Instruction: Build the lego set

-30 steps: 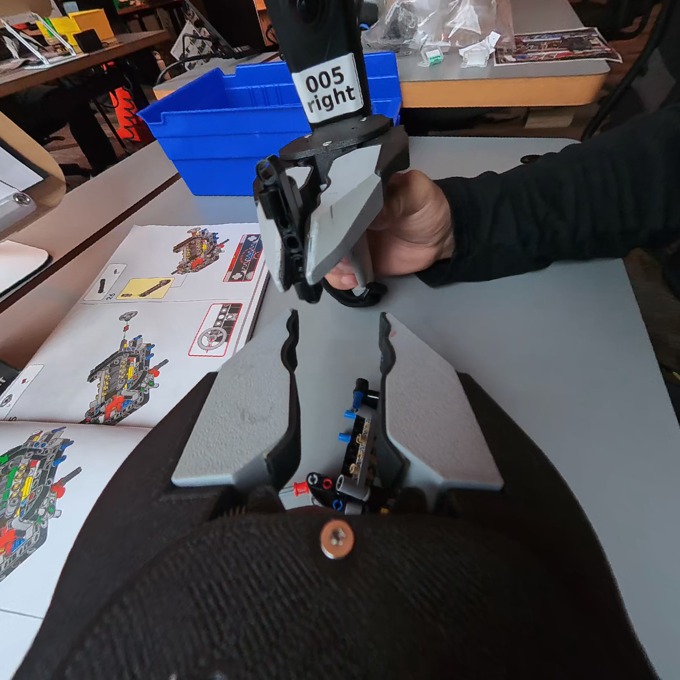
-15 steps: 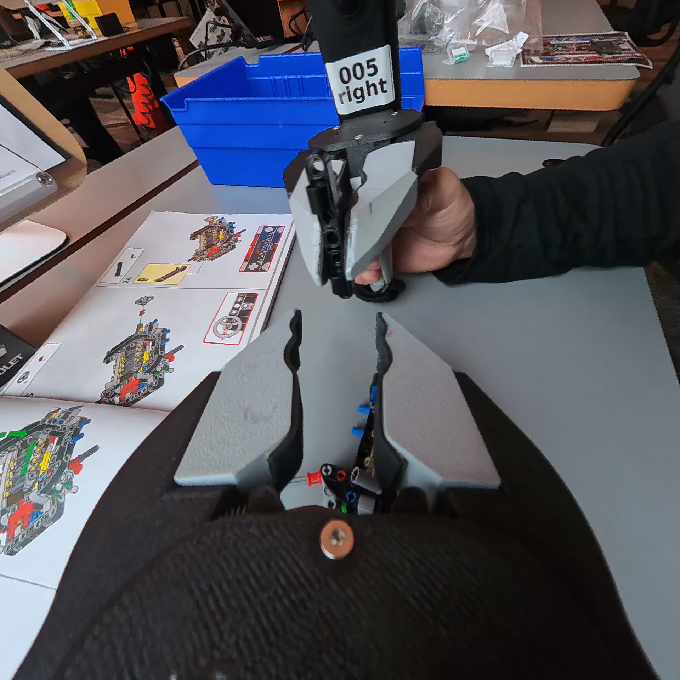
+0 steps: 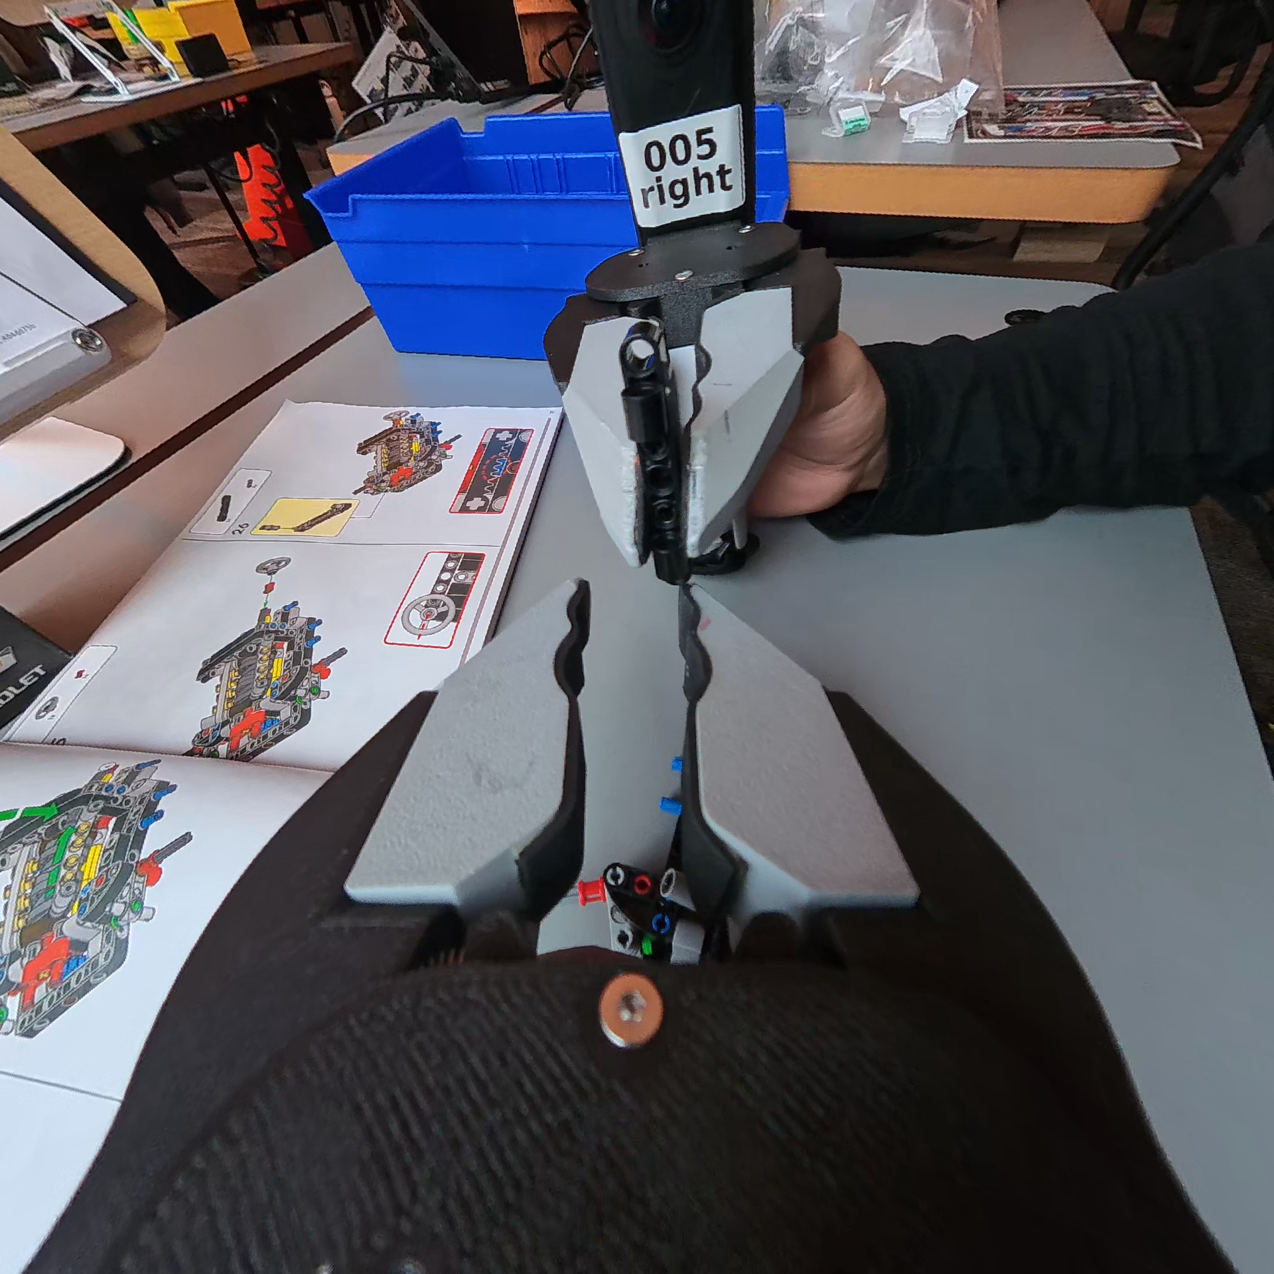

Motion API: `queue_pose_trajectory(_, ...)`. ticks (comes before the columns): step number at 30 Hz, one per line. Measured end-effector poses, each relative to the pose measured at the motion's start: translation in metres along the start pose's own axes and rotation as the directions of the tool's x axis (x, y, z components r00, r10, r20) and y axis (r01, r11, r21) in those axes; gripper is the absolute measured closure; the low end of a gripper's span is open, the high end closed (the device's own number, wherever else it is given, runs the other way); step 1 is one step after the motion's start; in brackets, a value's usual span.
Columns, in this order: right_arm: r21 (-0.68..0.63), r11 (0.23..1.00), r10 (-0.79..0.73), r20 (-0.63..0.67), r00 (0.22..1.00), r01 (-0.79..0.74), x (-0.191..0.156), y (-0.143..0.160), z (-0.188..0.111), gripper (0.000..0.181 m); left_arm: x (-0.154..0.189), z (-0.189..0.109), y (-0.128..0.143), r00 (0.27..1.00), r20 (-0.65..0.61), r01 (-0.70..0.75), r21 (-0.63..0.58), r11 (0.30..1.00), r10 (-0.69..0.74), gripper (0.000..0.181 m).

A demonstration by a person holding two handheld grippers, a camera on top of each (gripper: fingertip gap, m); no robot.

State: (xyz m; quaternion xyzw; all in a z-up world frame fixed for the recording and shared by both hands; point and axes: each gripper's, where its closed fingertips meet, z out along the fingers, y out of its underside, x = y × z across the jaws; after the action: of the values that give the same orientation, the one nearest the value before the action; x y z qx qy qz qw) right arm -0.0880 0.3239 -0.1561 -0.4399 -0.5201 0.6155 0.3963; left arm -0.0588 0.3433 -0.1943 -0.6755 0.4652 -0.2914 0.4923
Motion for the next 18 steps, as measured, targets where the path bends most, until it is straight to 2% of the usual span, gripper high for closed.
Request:
queue_pose_trajectory(14, -0.008, 1.000, -0.010, 0.001, 1.000, 0.010, -0.0013, 0.0011, 0.0015, 0.177, 0.0038, 0.0005, 0.0025, 1.000, -0.018, -0.016, -0.012, 1.000, 0.016, 0.175)
queue_pose_trajectory(18, -0.006, 1.000, -0.014, -0.004, 1.000, 0.014, -0.0008, 0.0008, 0.0016, 0.177, 0.0045, 0.0000, 0.0021, 1.000, -0.022, -0.020, -0.009, 1.000, 0.019, 0.172)
